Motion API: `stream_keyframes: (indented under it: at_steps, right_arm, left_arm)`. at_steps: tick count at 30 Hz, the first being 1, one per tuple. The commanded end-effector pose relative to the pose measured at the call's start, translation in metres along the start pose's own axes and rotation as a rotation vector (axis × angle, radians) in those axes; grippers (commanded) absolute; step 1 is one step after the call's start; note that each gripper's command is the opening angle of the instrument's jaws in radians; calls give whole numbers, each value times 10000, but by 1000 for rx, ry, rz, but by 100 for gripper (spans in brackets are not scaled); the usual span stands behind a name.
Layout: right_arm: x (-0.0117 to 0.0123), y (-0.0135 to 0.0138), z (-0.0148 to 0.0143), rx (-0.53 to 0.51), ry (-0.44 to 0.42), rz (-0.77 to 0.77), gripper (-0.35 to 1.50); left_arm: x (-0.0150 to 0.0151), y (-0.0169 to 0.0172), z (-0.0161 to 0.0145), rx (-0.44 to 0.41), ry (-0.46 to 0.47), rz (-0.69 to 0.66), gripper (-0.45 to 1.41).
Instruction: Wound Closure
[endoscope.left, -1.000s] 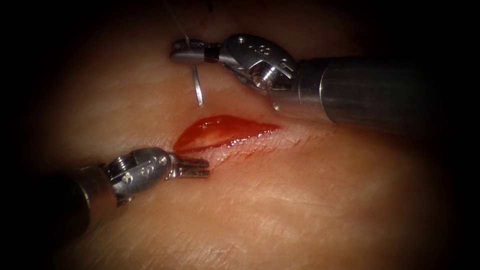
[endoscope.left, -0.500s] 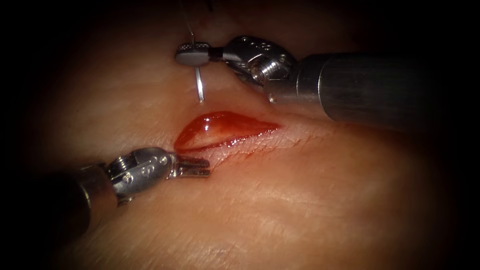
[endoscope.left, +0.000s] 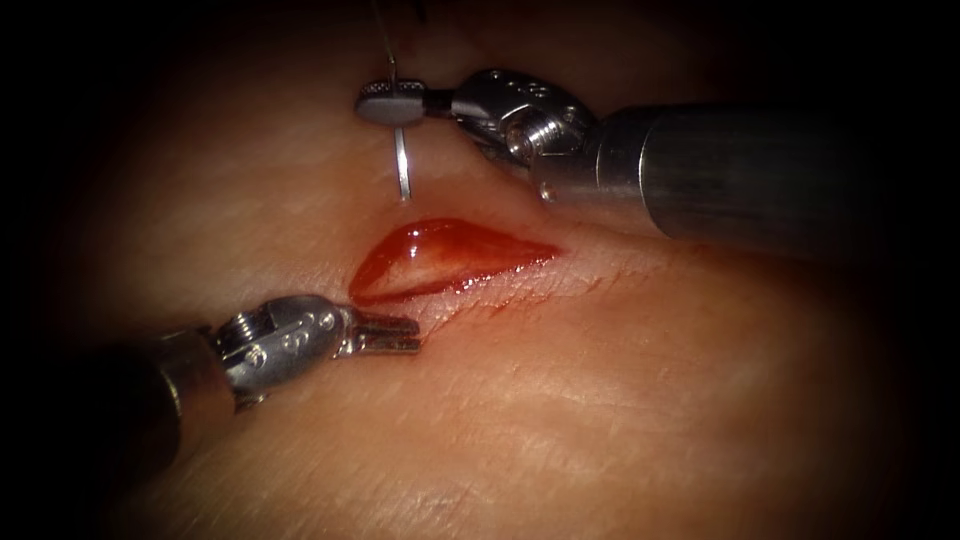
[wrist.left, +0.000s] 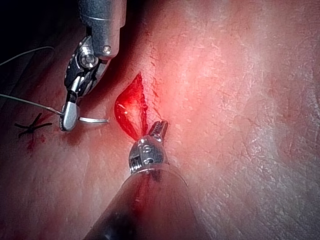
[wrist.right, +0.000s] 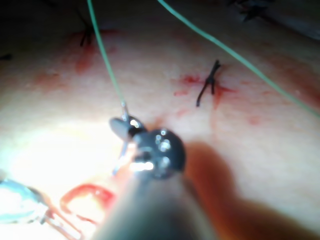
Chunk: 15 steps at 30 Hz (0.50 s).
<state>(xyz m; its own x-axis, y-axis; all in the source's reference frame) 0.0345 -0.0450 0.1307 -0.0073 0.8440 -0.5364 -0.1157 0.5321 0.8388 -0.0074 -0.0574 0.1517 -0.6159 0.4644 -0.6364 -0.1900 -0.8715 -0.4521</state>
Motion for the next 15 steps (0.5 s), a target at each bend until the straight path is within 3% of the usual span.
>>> stream_keyframes:
  at_steps: [1,15]
  right_arm:
    - [2,4,9,9,4,7,-35]
    - [-10,-3,11,90,-20,221,-35]
  left_arm:
    - [-1,-4,7,-1,1,2,2]
    - [-1,-4,7,-1,1,2,2]
